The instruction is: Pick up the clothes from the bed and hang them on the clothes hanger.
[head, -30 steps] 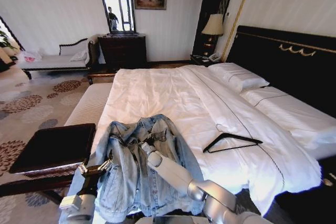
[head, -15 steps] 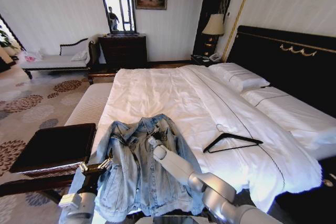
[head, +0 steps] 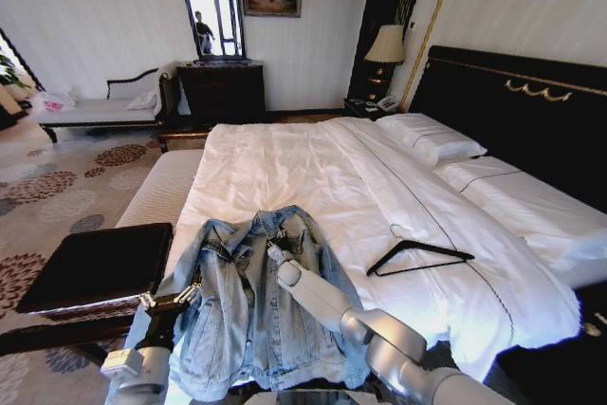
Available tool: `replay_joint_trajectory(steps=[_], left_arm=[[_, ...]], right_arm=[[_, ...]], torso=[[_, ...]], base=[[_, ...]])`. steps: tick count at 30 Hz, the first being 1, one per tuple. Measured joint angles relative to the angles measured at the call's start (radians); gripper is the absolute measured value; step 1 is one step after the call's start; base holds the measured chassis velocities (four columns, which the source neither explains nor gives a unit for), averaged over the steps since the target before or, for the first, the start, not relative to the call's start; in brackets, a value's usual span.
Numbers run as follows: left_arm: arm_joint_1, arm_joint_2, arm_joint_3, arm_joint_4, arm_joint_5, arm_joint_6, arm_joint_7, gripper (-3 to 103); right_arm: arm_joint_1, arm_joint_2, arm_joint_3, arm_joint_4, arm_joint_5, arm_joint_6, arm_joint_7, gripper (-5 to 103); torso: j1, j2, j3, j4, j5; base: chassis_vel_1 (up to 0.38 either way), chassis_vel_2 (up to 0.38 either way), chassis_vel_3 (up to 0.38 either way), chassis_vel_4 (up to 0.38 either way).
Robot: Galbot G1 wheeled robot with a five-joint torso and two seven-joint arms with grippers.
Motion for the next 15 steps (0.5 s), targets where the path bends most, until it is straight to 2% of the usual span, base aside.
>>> replay_joint_trajectory(steps=[1,3,4,5,6,8,11,13,15], left_arm=[[0.003,-0.002,-0.004,-0.002,-0.001,-0.001,0.001,100],[0.005,-0.003,-0.008,-0.002,-0.003,-0.002,0.002,100],[0.007,-0.004,-0.012,-0.002,-0.004,-0.003,0.003,100],[0.008,-0.005,-0.015,-0.002,-0.005,-0.004,0.003,100],[0.009,-0.007,-0.017,-0.002,-0.006,-0.005,0.003,100],[0.010,-0.007,-0.018,-0.003,-0.008,-0.005,0.004,100],[0.010,-0.009,-0.019,-0.008,-0.009,-0.005,0.004,100],[0.010,-0.009,-0.019,-0.008,-0.009,-0.005,0.004,100],[0.009,-0.010,-0.020,-0.008,-0.012,-0.005,0.004,100]], right_arm=[[-0.002,0.000,-0.007,0.013,0.008,-0.004,0.001,45],[-0.004,0.000,-0.016,0.029,0.017,-0.008,0.003,45],[-0.005,0.000,-0.025,0.044,0.023,-0.011,0.003,37],[-0.006,0.000,-0.028,0.049,0.026,-0.012,0.003,37],[-0.007,0.000,-0.029,0.051,0.029,-0.012,0.004,43],[-0.007,0.000,-0.029,0.053,0.031,-0.013,0.005,43],[-0.007,0.000,-0.031,0.067,0.040,-0.019,0.008,60],[-0.007,0.000,-0.032,0.068,0.041,-0.019,0.008,60],[-0.005,0.001,-0.030,0.063,0.047,-0.020,0.012,78]], torso=[[0.000,0.000,0.000,0.0000,0.0000],[0.000,0.000,0.000,0.0002,0.0002],[0.000,0.000,0.000,0.0007,0.0004],[0.000,0.000,0.000,0.0008,0.0004],[0.000,0.000,0.000,0.0008,0.0004],[0.000,0.000,0.000,0.0007,0.0003],[0.000,0.000,0.000,0.0007,0.0004],[0.000,0.000,0.000,0.0008,0.0005],[0.000,0.000,0.000,0.0008,0.0005]], base=[[0.000,0.000,0.000,0.000],[0.000,0.000,0.000,0.000],[0.000,0.000,0.000,0.000],[0.000,0.000,0.000,0.000],[0.000,0.000,0.000,0.000],[0.000,0.000,0.000,0.000],[0.000,0.000,0.000,0.000],[0.000,0.000,0.000,0.000],[0.000,0.000,0.000,0.000]])
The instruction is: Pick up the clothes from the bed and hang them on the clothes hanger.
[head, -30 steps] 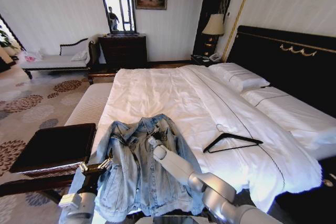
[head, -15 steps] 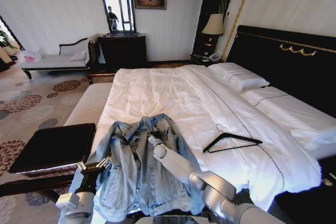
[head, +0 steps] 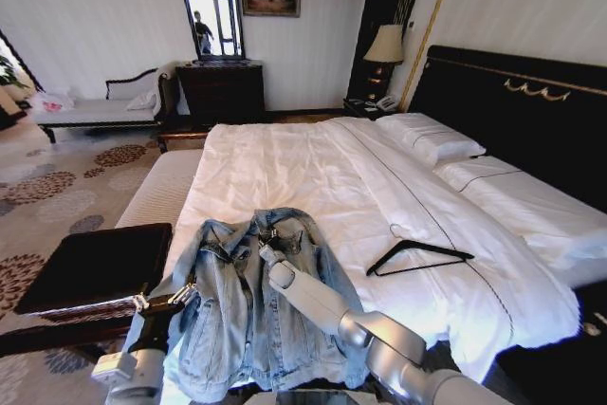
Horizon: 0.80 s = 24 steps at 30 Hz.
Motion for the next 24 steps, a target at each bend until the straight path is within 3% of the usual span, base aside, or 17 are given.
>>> replay_joint_trajectory(steps=[6,9,11,12,14,18,19,23,24], left_arm=[[0.000,-0.003,0.000,0.000,-0.005,-0.001,0.000,100],[0.000,-0.003,0.000,0.000,-0.008,-0.001,0.000,100],[0.000,-0.003,0.000,0.000,-0.009,-0.001,0.000,100],[-0.001,-0.003,0.000,0.000,-0.011,-0.001,0.000,100],[-0.001,-0.003,0.000,0.000,-0.011,-0.001,0.000,100],[0.001,-0.005,-0.003,-0.001,-0.014,-0.002,0.000,100],[0.001,-0.005,-0.003,-0.001,-0.014,-0.002,0.000,100],[0.004,-0.006,-0.009,-0.003,-0.018,-0.002,0.002,100],[0.004,-0.006,-0.013,-0.005,-0.020,-0.003,0.002,100]], right_arm=[[0.003,0.000,0.013,-0.004,0.006,0.000,0.008,63],[0.005,0.000,0.012,0.002,0.011,0.001,0.012,47],[0.005,0.000,0.012,0.003,0.013,0.002,0.013,47],[0.005,0.001,0.010,0.006,0.014,0.003,0.016,36],[0.005,0.001,0.009,0.008,0.015,0.003,0.017,36],[0.009,0.001,0.002,0.026,0.035,0.002,0.023,14],[0.009,0.001,0.002,0.026,0.035,0.002,0.023,14],[0.012,0.000,-0.003,0.059,0.098,-0.019,0.031,4],[0.015,0.000,-0.004,0.089,0.164,-0.042,0.040,2]], torso=[[0.000,0.000,0.000,-0.0001,0.0000],[0.000,0.000,0.000,-0.0001,0.0000],[0.000,0.000,0.000,-0.0001,0.0000],[0.000,0.000,0.000,-0.0001,-0.0001],[0.000,0.000,0.000,-0.0001,0.0000],[0.000,0.000,0.000,-0.0001,0.0000],[0.000,0.000,0.000,-0.0001,0.0000],[0.000,0.000,0.000,-0.0001,-0.0001],[0.000,0.000,0.000,-0.0002,-0.0001]], base=[[0.000,0.000,0.000,0.000],[0.000,0.000,0.000,0.000],[0.000,0.000,0.000,0.000],[0.000,0.000,0.000,0.000],[0.000,0.000,0.000,0.000],[0.000,0.000,0.000,0.000],[0.000,0.000,0.000,0.000],[0.000,0.000,0.000,0.000],[0.000,0.000,0.000,0.000]])
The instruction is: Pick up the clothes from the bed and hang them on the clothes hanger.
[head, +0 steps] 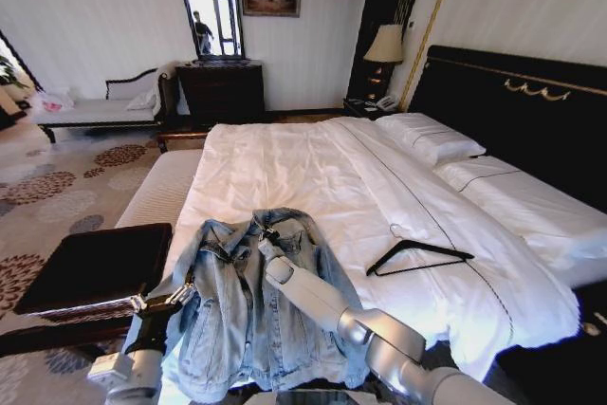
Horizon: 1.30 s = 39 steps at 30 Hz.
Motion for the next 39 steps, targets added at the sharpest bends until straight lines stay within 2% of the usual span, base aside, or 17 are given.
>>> replay_joint_trajectory(steps=[1,2,3,5,6,7,11,12,15,21,25,28,35,38,39], left_arm=[[0.000,0.000,-0.001,0.000,0.000,0.000,0.000,100],[-0.001,0.001,-0.005,-0.002,-0.003,0.000,0.000,100],[-0.001,0.001,-0.005,-0.002,-0.003,0.000,0.000,100],[-0.001,0.002,-0.007,-0.003,-0.004,0.000,0.000,100],[-0.001,0.002,-0.008,-0.003,-0.006,0.000,0.000,100],[-0.001,0.002,-0.008,-0.003,-0.006,0.000,0.000,100],[-0.003,0.002,-0.002,-0.002,-0.006,0.000,0.001,100],[-0.003,0.002,-0.002,-0.002,-0.006,0.000,0.001,100],[-0.006,0.004,0.002,0.000,-0.006,0.000,0.001,100],[-0.005,0.006,-0.002,0.000,-0.006,0.000,0.001,100],[-0.005,0.006,-0.006,0.001,-0.009,0.000,0.001,100],[-0.005,0.007,-0.003,0.000,-0.009,0.000,0.001,100],[-0.004,0.009,0.006,-0.005,0.000,0.006,0.000,100],[-0.003,0.013,0.010,-0.010,0.005,0.009,-0.003,100],[-0.003,0.013,0.010,-0.010,0.005,0.009,-0.003,100]], right_arm=[[0.001,0.000,0.000,0.012,0.027,-0.009,0.004,2],[0.008,0.000,-0.004,0.061,0.138,-0.045,0.019,2],[0.008,0.000,-0.004,0.061,0.138,-0.045,0.019,2],[0.013,0.000,-0.006,0.088,0.196,-0.067,0.027,2],[0.026,-0.009,-0.002,0.144,0.307,-0.117,0.051,2],[0.026,-0.009,-0.002,0.144,0.307,-0.117,0.051,2],[0.053,-0.024,0.035,0.212,0.494,-0.184,0.090,2],[0.053,-0.024,0.035,0.212,0.494,-0.184,0.090,2],[0.093,-0.025,0.069,0.215,0.593,-0.217,0.104,2],[0.151,-0.025,0.123,0.193,0.666,-0.247,0.108,2],[0.196,-0.048,0.141,0.201,0.746,-0.297,0.132,2],[0.201,-0.053,0.151,0.194,0.753,-0.310,0.139,2],[0.191,-0.088,0.184,0.144,0.715,-0.326,0.125,2],[0.183,-0.109,0.200,0.086,0.609,-0.308,0.064,2],[0.183,-0.109,0.200,0.086,0.609,-0.308,0.064,2]], torso=[[0.000,0.000,0.000,0.0000,0.0000],[0.000,0.000,0.000,0.0001,0.0000],[0.000,0.000,0.000,0.0001,0.0000],[0.000,0.000,0.000,0.0001,0.0000],[0.000,0.000,0.000,0.0004,0.0000],[0.000,0.000,0.000,0.0004,0.0000],[0.000,0.000,0.000,0.0000,0.0000],[0.000,0.000,0.000,0.0000,0.0000],[0.000,0.000,0.000,0.0002,0.0000],[0.000,0.000,0.000,0.0002,0.0001],[0.000,0.000,0.000,0.0001,0.0001],[0.000,0.000,0.000,0.0004,0.0001],[0.000,0.000,0.000,0.0001,0.0002],[0.000,0.000,0.000,0.0002,0.0003],[0.000,0.000,0.000,0.0002,0.0003]], base=[[0.000,0.000,0.000,0.000],[0.000,0.000,0.000,0.000],[0.000,0.000,0.000,0.000],[0.000,0.000,0.000,0.000],[0.000,0.000,0.000,0.000],[0.000,0.000,0.000,0.000],[0.000,0.000,0.000,0.000],[0.000,0.000,0.000,0.000],[0.000,0.000,0.000,0.000],[0.000,0.000,0.000,0.000],[0.000,0.000,0.000,0.000],[0.000,0.000,0.000,0.000],[0.000,0.000,0.000,0.000],[0.000,0.000,0.000,0.000],[0.000,0.000,0.000,0.000]])
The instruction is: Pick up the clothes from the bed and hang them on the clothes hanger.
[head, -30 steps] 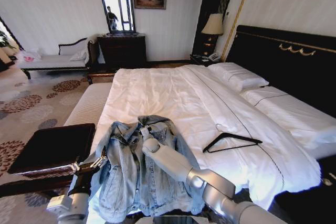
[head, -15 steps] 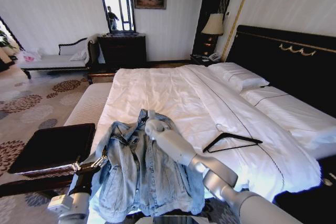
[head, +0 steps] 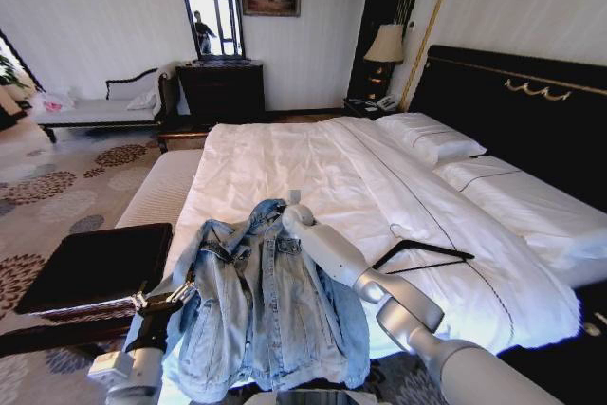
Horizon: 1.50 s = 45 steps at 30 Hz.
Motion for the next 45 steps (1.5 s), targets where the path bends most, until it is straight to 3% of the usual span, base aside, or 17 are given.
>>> replay_joint_trajectory(steps=[3,13,19,20,21,22,23,26,28,29,32,35,39,45], left_arm=[[0.000,0.004,0.008,-0.004,0.006,0.007,-0.005,100],[-0.002,0.015,0.024,-0.013,0.027,0.020,-0.019,100],[0.003,0.021,0.033,-0.019,0.034,0.026,-0.020,100],[0.004,0.022,0.034,-0.020,0.035,0.026,-0.021,100],[0.004,0.023,0.036,-0.022,0.037,0.027,-0.022,100],[0.004,0.023,0.036,-0.022,0.037,0.027,-0.022,100],[0.004,0.023,0.036,-0.023,0.037,0.027,-0.023,100],[0.005,0.023,0.036,-0.024,0.038,0.027,-0.023,100],[0.005,0.023,0.036,-0.024,0.038,0.027,-0.023,100],[0.005,0.025,0.036,-0.024,0.037,0.027,-0.023,100],[0.003,0.028,0.040,-0.024,0.037,0.029,-0.025,100],[0.001,0.031,0.050,-0.023,0.038,0.030,-0.027,100],[0.002,0.035,0.051,-0.022,0.038,0.031,-0.027,100],[-0.008,0.063,0.053,-0.008,0.030,0.044,-0.029,100]], right_arm=[[0.002,-0.009,0.005,-0.053,-0.088,0.031,-0.056,2],[0.002,-0.008,0.007,-0.154,-0.244,0.081,-0.146,-1],[-0.032,-0.029,-0.004,-0.139,-0.298,0.094,-0.192,25],[-0.035,-0.034,-0.004,-0.132,-0.298,0.094,-0.196,25],[-0.042,-0.042,-0.001,-0.116,-0.295,0.094,-0.198,36],[-0.042,-0.042,-0.001,-0.116,-0.295,0.094,-0.198,36],[-0.049,-0.052,0.003,-0.094,-0.284,0.093,-0.198,36],[-0.073,-0.085,0.007,-0.016,-0.235,0.090,-0.191,52],[-0.078,-0.091,0.007,-0.005,-0.227,0.088,-0.189,52],[-0.098,-0.118,0.010,0.053,-0.196,0.079,-0.176,63],[-0.116,-0.143,0.018,0.101,-0.185,0.074,-0.165,68],[-0.147,-0.188,0.029,0.184,-0.177,0.072,-0.159,84],[-0.184,-0.227,0.045,0.287,-0.156,0.067,-0.143,95],[-0.261,-0.288,0.087,0.468,-0.108,0.055,-0.117,100]], torso=[[0.000,0.000,0.000,-0.0002,0.0000],[0.000,0.000,0.000,0.0000,-0.0002],[0.000,0.000,0.000,-0.0002,-0.0001],[0.000,0.000,0.000,-0.0001,-0.0002],[0.000,0.000,0.000,-0.0001,-0.0001],[0.000,0.000,0.000,-0.0001,-0.0001],[0.000,0.000,0.000,0.0000,-0.0002],[0.000,0.000,0.000,0.0001,-0.0001],[0.000,0.000,0.000,0.0001,-0.0001],[0.000,0.000,0.000,-0.0001,-0.0001],[0.000,0.000,0.000,0.0000,-0.0001],[0.000,0.000,0.000,-0.0003,-0.0002],[0.000,0.000,0.000,0.0000,0.0000],[0.000,0.000,0.000,0.0002,0.0000]], base=[[0.000,0.000,0.000,0.000],[0.000,0.000,0.000,0.000],[0.000,0.000,0.000,0.000],[0.000,0.000,0.000,0.000],[0.000,0.000,0.000,0.000],[0.000,0.000,0.000,0.000],[0.000,0.000,0.000,0.000],[0.000,0.000,0.000,0.000],[0.000,0.000,0.000,0.000],[0.000,0.000,0.000,0.000],[0.000,0.000,0.000,0.000],[0.000,0.000,0.000,0.000],[0.000,0.000,0.000,0.000],[0.000,0.000,0.000,0.000]])
